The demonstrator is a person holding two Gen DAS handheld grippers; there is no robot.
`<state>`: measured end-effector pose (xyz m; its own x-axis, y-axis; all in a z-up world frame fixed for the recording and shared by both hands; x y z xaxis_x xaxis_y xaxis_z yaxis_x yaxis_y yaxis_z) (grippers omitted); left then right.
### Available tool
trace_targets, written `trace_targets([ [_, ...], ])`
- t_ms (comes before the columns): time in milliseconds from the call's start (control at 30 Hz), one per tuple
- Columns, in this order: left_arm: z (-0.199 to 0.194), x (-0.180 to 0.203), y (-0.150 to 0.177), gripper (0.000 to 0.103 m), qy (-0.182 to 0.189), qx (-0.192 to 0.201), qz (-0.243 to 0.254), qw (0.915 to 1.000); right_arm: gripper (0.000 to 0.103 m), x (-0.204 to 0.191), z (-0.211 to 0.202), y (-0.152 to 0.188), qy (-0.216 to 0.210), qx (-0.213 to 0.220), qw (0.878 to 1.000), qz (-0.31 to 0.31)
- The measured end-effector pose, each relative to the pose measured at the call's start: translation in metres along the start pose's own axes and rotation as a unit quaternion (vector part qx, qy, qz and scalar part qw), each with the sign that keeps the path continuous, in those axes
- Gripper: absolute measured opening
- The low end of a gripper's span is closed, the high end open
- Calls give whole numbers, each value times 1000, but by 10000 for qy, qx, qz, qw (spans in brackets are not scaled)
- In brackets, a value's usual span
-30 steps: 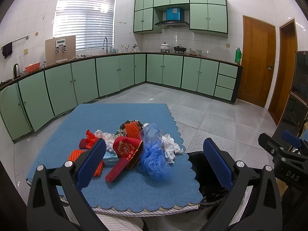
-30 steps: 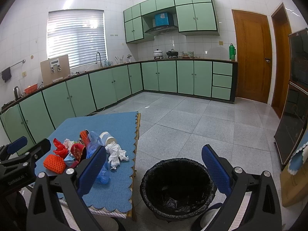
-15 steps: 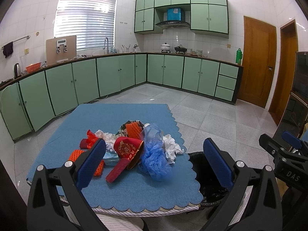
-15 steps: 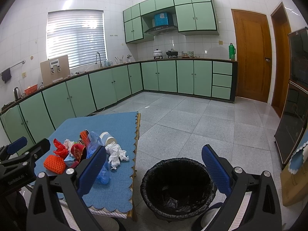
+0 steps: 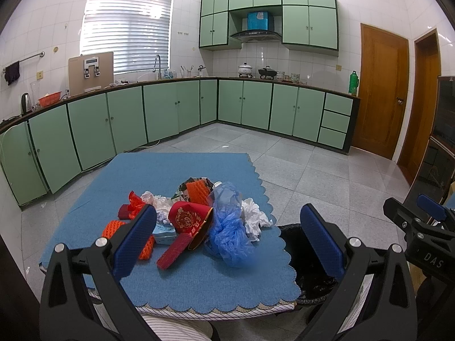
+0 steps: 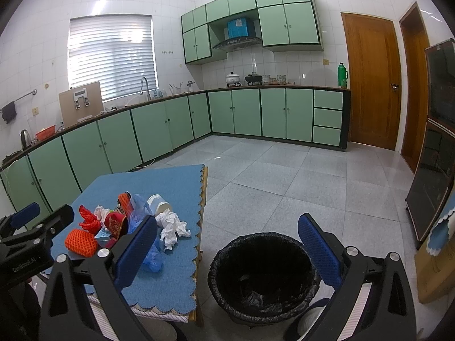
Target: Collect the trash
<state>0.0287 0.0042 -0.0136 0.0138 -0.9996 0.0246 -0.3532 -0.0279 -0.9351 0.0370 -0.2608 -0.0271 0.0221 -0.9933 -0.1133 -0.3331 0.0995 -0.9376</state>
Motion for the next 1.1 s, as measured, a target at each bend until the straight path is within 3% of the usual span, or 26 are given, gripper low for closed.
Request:
trace_targets([
  [1100, 0, -8, -4, 98, -52, -8, -35, 10000, 97, -4, 5, -1, -35, 1, 10000, 44],
])
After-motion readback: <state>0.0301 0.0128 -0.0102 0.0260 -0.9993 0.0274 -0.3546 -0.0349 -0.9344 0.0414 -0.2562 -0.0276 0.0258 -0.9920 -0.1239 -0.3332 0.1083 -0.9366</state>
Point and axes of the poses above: each gripper's, at about its wrist camera, not at the fingertips, and z roughly the way its jaws point, x to its right, y to its underside, the point moved 3 cm from there along z, roughly the way its jaws point, and after that the axes turned 6 degrees about x, right-handed, at the moved point
